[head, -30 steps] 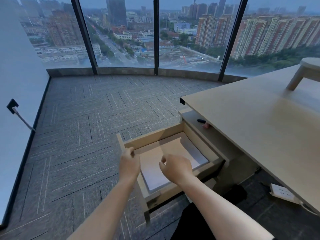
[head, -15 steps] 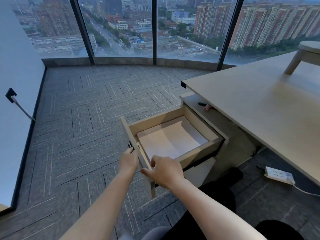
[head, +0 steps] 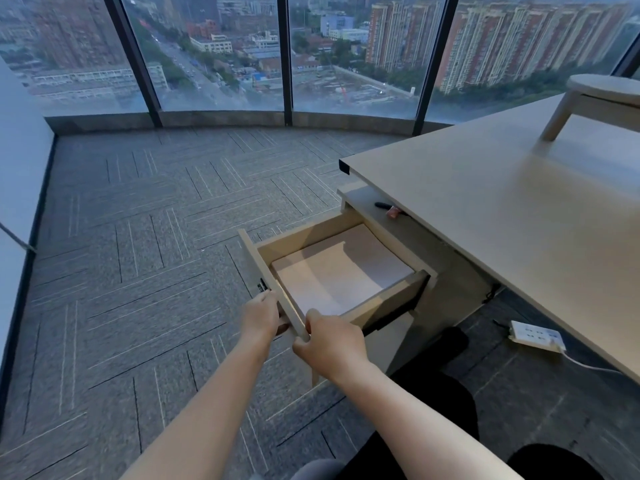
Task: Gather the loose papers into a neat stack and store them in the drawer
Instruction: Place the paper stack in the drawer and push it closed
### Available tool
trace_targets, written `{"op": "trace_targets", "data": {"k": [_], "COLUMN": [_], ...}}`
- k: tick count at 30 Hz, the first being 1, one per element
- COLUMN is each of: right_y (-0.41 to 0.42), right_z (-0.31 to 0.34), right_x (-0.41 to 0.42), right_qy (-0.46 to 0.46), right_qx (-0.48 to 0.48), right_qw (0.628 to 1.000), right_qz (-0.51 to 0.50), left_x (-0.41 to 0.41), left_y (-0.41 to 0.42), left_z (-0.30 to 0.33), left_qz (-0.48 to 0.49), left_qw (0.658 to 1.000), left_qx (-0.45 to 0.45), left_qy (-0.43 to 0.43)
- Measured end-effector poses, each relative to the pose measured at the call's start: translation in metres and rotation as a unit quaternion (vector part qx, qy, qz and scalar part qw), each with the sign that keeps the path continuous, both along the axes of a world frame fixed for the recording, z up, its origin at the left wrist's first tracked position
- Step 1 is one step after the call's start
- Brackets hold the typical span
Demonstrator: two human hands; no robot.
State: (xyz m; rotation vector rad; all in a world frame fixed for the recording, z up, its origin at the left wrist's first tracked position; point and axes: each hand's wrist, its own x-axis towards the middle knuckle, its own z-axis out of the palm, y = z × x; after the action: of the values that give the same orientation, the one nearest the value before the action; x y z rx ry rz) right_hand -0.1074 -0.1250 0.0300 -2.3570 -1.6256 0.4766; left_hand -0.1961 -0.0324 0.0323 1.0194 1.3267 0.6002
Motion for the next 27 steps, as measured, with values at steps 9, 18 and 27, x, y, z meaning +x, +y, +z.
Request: {"op": "trace_targets", "data": {"k": [9, 18, 27], "right_y": [-0.016, -0.036, -0.049], "right_z": [-0.004, -0.006, -0.023], "right_x": [0.043, 0.08, 0.108], "right_qy": [0.023, 0.082, 0.165], "right_qx": [0.029, 0.073, 0.104], "right_qw": [0.996, 0.981, 0.92], "right_qz": [-0.077, -0.16, -0.339], "left_x": [0.049, 0.093, 0.135], "left_y": [0.003, 0.008, 0.011], "left_z": [-0.004, -0.009, -0.017], "left_qz": [-0.046, -0.062, -0.079], "left_qw": [0.998, 0.994, 0.985], "left_qx": [0.002, -0.005, -0.041], "left_qy": [-0.044, -0.089, -0.15]}}
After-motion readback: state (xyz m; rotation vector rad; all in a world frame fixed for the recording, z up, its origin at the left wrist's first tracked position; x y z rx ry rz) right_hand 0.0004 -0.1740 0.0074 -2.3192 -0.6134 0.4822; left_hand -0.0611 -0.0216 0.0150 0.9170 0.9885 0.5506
